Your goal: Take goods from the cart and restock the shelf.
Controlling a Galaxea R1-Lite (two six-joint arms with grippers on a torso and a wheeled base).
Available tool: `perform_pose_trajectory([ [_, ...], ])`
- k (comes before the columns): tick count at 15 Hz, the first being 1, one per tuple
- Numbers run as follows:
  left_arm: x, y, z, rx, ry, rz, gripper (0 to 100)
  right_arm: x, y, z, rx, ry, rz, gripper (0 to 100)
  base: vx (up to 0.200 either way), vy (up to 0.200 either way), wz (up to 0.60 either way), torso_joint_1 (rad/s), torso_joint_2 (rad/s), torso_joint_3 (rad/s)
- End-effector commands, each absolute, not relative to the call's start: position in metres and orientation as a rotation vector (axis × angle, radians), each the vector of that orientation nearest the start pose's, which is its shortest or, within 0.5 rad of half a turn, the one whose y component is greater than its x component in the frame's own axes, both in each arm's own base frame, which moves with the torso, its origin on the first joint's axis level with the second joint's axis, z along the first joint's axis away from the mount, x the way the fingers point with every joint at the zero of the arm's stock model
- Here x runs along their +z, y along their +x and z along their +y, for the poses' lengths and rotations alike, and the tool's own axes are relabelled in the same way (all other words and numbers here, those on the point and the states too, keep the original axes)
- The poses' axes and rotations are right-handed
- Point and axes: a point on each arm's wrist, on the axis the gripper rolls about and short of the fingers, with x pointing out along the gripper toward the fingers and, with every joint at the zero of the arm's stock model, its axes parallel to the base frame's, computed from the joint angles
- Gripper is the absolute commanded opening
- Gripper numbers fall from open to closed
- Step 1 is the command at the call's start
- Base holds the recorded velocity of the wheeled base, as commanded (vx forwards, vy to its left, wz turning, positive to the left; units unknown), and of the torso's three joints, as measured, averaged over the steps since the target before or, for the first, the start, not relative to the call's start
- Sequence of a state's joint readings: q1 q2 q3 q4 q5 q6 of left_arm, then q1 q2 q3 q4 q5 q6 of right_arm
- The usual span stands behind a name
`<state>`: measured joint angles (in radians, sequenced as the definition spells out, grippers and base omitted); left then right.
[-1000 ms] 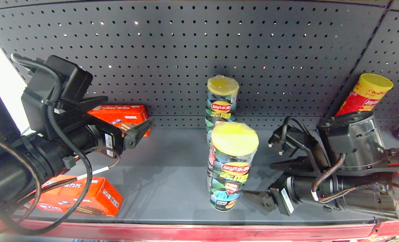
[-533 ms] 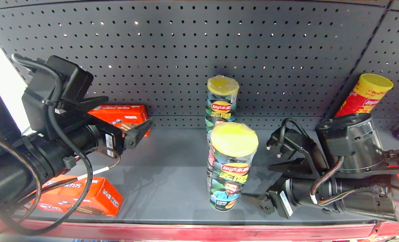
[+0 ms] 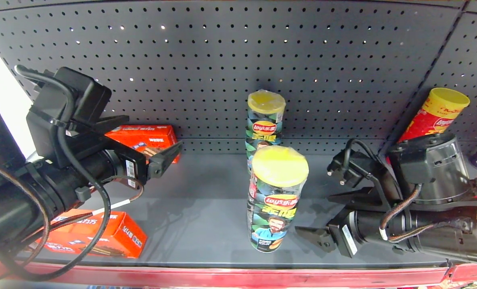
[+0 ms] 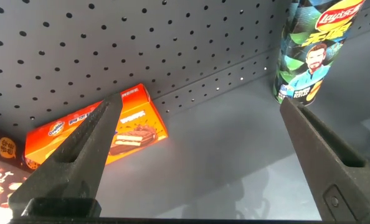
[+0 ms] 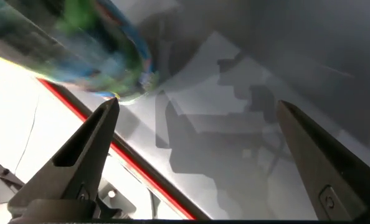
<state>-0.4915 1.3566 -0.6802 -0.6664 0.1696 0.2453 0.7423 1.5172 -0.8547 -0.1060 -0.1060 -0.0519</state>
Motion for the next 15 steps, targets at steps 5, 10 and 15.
perform_pose_trajectory([
  [5,0.242,0.197,-0.101,-0.32,0.247,-0.032,100,0.202,0.198,0.169,0.606,-0.269,0.489,100,0.0,0.0,0.0,0.0,0.0,0.0],
  [10,0.24,0.196,-0.1,-0.319,0.244,-0.027,100,0.203,0.202,0.176,0.618,-0.271,0.485,100,0.0,0.0,0.0,0.0,0.0,0.0],
  [15,0.239,0.196,-0.1,-0.318,0.243,-0.031,100,0.203,0.199,0.173,0.614,-0.271,0.485,100,0.0,0.0,0.0,0.0,0.0,0.0],
])
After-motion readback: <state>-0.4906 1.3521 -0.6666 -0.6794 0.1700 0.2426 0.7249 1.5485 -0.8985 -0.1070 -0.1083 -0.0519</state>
